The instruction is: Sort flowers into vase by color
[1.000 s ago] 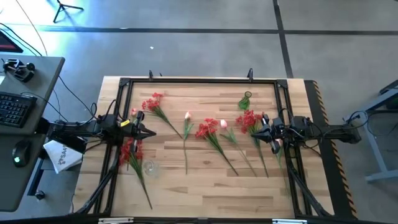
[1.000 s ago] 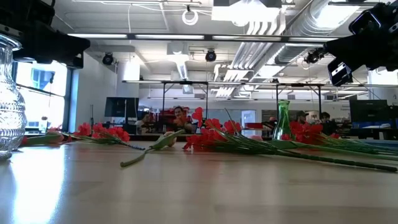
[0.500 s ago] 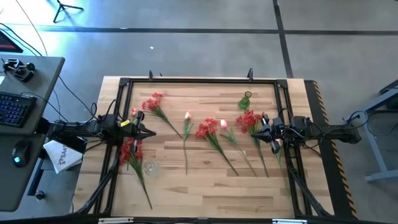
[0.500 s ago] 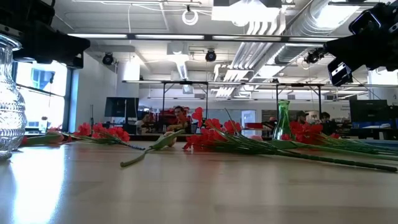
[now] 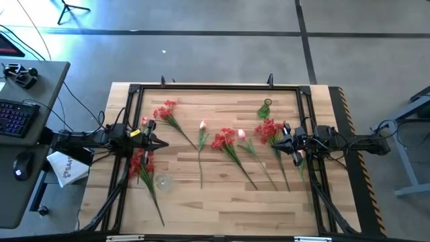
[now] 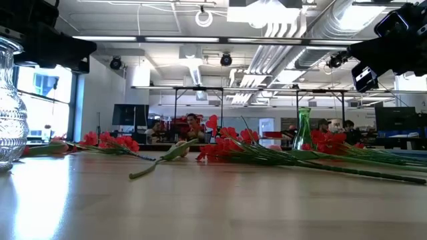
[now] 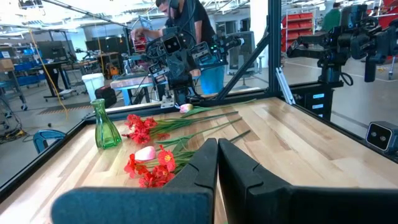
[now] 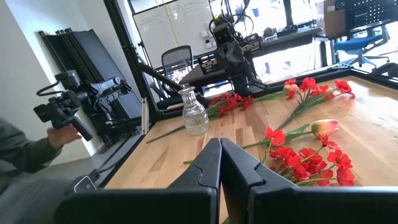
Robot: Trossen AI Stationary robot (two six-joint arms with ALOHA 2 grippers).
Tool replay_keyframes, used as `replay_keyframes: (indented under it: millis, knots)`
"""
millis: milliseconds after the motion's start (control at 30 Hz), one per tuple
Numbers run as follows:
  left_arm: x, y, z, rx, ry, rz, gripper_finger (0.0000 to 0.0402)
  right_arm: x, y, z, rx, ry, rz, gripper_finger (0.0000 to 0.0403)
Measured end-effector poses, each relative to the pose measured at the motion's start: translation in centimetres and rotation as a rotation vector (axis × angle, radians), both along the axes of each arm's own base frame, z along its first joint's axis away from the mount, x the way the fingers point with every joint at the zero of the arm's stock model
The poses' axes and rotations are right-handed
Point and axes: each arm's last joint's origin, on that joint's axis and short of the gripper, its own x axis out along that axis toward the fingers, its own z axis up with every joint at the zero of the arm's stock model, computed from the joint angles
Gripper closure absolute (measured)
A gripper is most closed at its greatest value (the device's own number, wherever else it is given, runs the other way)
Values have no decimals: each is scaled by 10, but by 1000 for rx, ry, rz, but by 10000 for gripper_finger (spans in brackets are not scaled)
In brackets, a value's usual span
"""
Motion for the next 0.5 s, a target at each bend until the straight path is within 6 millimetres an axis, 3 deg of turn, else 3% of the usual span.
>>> replay_keyframes:
  millis: [333,400,500]
  knots:
    - [0,3,2,307,-28,117,401,0,0,0,0,0,0,402]
    - [0,5,4,298,-45,164,401,0,0,0,0,0,-8,402]
    - [0,4,4,145,-37,152,401,0,0,0,21,3,-10,402]
